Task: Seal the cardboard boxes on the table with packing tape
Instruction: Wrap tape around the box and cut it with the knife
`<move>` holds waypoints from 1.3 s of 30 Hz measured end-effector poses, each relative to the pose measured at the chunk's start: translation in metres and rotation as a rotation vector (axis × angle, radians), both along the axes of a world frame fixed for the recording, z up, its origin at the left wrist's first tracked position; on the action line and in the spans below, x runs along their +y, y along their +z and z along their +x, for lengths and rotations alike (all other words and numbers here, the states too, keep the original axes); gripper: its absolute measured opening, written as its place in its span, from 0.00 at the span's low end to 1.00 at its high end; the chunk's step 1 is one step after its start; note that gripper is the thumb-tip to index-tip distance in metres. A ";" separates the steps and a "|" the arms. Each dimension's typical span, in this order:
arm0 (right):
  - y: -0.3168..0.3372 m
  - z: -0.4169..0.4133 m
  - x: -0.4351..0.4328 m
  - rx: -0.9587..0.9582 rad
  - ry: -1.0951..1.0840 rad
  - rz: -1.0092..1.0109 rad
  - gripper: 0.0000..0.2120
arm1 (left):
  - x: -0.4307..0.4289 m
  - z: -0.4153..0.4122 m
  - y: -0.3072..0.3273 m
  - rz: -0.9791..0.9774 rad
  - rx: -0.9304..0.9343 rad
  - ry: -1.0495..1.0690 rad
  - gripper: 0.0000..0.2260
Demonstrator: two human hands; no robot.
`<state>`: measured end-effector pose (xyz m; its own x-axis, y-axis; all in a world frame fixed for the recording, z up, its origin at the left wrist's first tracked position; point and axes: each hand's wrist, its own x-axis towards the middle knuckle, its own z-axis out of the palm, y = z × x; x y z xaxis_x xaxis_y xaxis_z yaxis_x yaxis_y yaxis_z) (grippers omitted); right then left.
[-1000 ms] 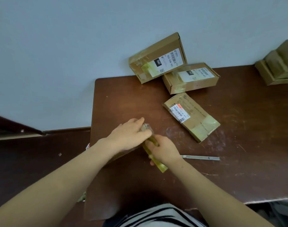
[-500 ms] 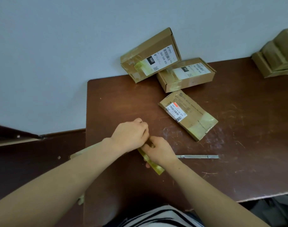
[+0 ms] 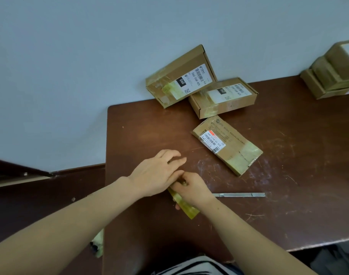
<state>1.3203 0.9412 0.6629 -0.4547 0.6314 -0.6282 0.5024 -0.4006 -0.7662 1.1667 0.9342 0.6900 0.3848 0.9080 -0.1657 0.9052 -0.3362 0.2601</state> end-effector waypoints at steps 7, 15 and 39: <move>0.007 0.000 -0.001 0.005 -0.007 0.017 0.10 | -0.012 0.003 -0.004 0.059 0.143 0.060 0.25; 0.040 0.018 -0.004 0.196 0.012 -0.118 0.12 | -0.022 -0.006 0.005 -0.155 0.119 0.351 0.34; 0.043 0.019 -0.022 -0.060 0.077 0.208 0.14 | -0.062 -0.008 -0.071 -0.191 0.083 0.580 0.62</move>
<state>1.3398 0.9187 0.7058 -0.4721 0.7150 -0.5157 0.5730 -0.1957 -0.7958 1.1591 0.8726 0.6189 -0.1836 0.9169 -0.3544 0.9465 0.2622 0.1879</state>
